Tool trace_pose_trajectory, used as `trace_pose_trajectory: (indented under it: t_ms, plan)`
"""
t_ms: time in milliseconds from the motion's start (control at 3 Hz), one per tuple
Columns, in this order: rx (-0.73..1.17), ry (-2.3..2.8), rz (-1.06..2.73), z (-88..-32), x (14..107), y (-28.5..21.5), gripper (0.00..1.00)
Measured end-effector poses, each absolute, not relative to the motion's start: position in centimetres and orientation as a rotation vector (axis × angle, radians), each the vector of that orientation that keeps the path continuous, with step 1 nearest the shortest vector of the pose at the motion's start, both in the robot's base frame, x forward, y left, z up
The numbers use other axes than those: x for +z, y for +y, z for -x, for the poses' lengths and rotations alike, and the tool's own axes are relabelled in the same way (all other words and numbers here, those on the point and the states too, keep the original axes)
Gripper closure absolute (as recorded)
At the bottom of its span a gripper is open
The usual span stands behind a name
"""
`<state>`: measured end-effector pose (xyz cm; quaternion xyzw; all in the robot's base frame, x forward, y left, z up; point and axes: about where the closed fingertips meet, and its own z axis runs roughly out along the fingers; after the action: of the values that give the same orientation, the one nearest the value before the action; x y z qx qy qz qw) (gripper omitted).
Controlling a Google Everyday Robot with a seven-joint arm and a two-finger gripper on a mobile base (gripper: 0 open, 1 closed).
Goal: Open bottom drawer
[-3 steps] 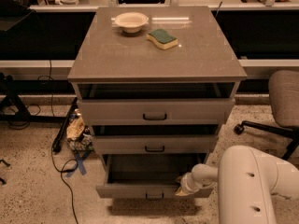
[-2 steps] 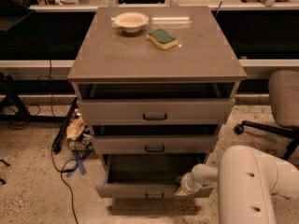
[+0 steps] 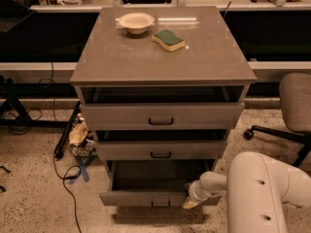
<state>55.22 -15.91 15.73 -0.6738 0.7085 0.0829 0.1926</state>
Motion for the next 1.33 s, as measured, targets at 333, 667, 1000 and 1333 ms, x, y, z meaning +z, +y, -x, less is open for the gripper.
trace_pose_trajectory:
  t_ms: [333, 667, 1000, 1333]
  plan:
    - [0.236, 1.988, 1.892, -55.1, 15.6, -15.8, 0.00]
    - [0.243, 1.988, 1.900, -54.9, 15.6, -15.6, 0.00]
    - [0.284, 1.985, 1.930, -53.7, 15.4, -15.1, 0.00]
    - [0.326, 2.015, 1.916, -52.2, 15.0, -15.2, 0.17]
